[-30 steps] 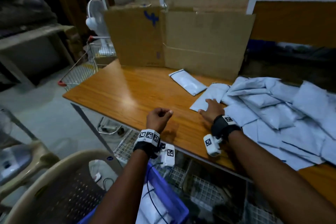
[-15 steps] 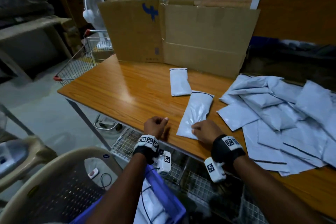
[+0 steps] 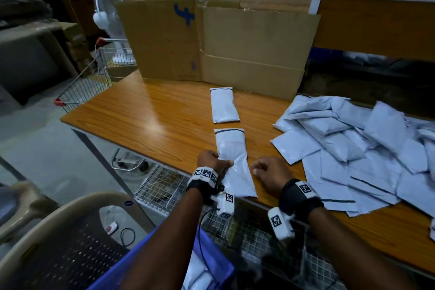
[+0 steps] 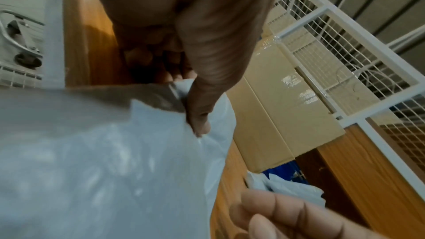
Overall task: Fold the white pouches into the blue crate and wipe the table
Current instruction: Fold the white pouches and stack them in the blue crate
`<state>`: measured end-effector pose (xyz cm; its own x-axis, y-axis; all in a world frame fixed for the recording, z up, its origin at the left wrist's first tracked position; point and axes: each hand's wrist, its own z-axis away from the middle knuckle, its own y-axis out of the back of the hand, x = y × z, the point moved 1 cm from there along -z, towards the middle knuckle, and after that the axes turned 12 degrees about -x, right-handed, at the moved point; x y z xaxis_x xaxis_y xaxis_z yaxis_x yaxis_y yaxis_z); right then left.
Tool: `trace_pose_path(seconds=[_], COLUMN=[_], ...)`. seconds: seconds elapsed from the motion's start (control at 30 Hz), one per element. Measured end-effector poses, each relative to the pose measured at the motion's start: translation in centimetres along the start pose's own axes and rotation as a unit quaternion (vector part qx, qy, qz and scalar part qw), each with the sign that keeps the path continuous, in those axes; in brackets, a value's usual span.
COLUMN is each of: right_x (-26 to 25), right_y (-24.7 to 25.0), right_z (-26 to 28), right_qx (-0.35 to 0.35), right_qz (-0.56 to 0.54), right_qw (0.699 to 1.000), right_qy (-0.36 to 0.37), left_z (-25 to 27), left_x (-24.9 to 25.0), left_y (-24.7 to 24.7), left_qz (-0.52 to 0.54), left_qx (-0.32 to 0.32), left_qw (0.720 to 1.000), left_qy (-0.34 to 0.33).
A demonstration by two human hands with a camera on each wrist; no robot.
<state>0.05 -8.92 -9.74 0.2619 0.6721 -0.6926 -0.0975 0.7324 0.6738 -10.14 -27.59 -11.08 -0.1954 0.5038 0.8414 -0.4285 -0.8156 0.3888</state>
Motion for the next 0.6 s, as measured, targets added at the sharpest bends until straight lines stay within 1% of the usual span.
trace_pose_path(seconds=[0.07, 0.17, 0.23, 0.3, 0.47, 0.6], right_x=[-0.3, -1.2, -1.9, -2.8, -5.8, -7.6], right_y=[0.5, 1.6, 2.2, 2.8, 3.3, 2.6], right_z=[-0.7, -3.0, -5.9, -9.4, -17.6, -22.6], right_qx=[0.006, 0.027, 0.034, 0.03, -0.036, -0.07], right_qz=[-0.008, -0.02, -0.03, -0.032, 0.086, 0.189], right_qw=[1.0, 0.999, 0.998, 0.998, 0.995, 0.979], right_qy=[-0.022, -0.031, -0.041, -0.046, -0.018, 0.025], left_z=[-0.2, -0.1, -0.3, -0.3, -0.4, -0.5], left_x=[-0.8, -1.9, -2.9, -3.6, -4.5, -5.7], left_y=[1.1, 3.4, 5.3, 7.4, 11.2, 13.1], left_qz=[0.025, 0.079, 0.133, 0.162, 0.172, 0.163], left_qx=[0.008, 0.037, 0.066, 0.096, 0.134, 0.163], left_qw=[1.0, 0.996, 0.989, 0.982, 0.976, 0.972], left_qy=[-0.005, -0.013, -0.01, -0.001, 0.015, 0.04])
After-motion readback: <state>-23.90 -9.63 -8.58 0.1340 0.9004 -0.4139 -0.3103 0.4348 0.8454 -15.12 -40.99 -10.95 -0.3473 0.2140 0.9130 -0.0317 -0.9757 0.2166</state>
